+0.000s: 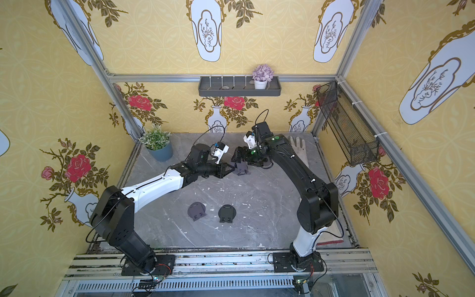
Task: Open the phone stand
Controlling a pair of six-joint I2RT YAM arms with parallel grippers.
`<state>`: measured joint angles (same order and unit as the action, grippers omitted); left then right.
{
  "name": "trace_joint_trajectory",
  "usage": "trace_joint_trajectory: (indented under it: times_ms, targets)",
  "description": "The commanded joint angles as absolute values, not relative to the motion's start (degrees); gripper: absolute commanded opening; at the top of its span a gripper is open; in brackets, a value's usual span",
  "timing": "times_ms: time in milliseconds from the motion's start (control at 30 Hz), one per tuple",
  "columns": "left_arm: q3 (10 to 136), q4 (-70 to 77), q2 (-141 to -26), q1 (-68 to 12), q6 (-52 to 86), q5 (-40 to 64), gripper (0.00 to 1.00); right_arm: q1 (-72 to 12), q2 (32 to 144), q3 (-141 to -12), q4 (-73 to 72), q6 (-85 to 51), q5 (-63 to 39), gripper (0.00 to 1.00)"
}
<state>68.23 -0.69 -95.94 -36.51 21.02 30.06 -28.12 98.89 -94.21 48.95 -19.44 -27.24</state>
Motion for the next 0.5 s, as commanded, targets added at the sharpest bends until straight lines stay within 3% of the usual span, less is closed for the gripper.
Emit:
trace_joint_trajectory:
  times_ms: [0, 100, 333, 467]
  targets:
    - [68.03, 1.48, -96.26, -36.48, 21.19, 31.27, 0.0, -28.16, 99.53, -94.33, 46.68, -19.25, -29.09, 0.89]
    - [68.03, 1.74, -96.33, -36.47, 21.27, 31.46, 0.0, -28.26, 99.71, -94.2, 45.63, -19.59, -29.52, 0.85]
    - [68.3, 1.85, -96.66, -36.6, 21.28, 31.63, 0.0, -28.7, 100.38, -94.77, 46.04, -18.99, -27.97, 0.56]
    - [68.72, 1.77, -97.06, -36.58, 22.0, 31.13, 0.0, -28.83, 100.37, -95.93, 47.27, -18.53, -25.75, 0.54]
